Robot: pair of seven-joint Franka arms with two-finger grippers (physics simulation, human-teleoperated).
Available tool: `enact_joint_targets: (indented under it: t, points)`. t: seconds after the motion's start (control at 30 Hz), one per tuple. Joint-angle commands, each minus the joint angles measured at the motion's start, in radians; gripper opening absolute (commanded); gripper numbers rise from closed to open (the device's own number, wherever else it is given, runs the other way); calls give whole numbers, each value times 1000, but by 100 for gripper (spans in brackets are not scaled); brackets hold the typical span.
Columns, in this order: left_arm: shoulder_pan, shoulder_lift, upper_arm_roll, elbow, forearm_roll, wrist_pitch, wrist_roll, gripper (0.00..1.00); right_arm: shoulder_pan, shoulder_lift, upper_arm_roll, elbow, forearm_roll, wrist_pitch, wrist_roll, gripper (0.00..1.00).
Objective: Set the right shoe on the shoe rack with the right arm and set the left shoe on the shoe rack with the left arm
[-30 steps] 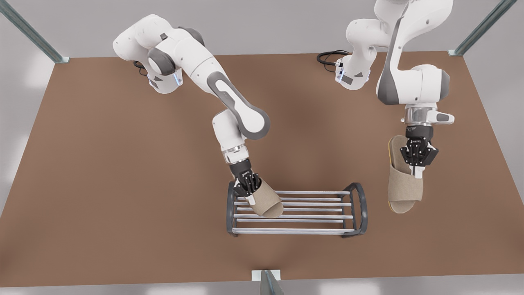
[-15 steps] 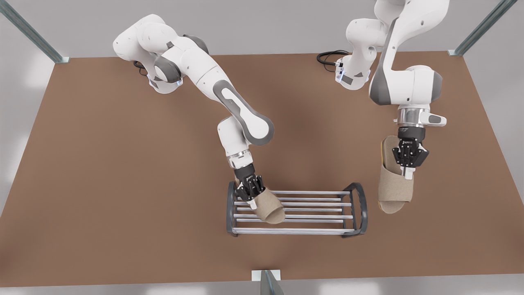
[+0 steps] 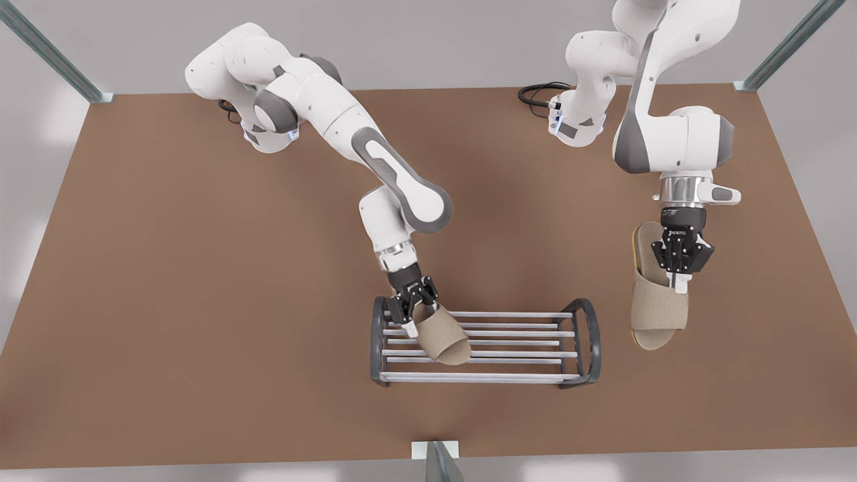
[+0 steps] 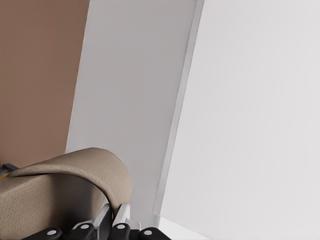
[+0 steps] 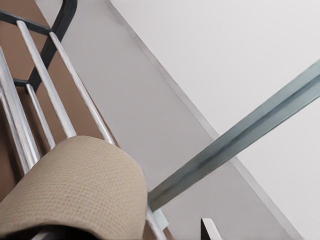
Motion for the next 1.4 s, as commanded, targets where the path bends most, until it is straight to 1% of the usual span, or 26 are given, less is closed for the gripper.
enact_joint_targets:
  t: [0.0, 0.33, 0.57, 0.97, 1.37]
  points:
    - [-9, -1, 1, 1, 1, -5, -12, 21, 0, -3, -1, -1, 0, 0, 16, 100]
    - [-8, -1, 1, 7, 1, -5, -12, 21, 2, -1, -1, -16, 2, 3, 18, 100]
    - [-6, -1, 1, 12, 1, 9, -12, 21, 25, -29, 1, -61, 5, 8, 19, 100]
    - [-6, -1, 1, 16, -15, 24, -12, 21, -6, -53, -1, -56, 7, 4, 30, 100]
    - [-2, -1, 3, 22, -34, 53, -11, 21, -39, -43, -2, -39, 0, -17, 28, 100]
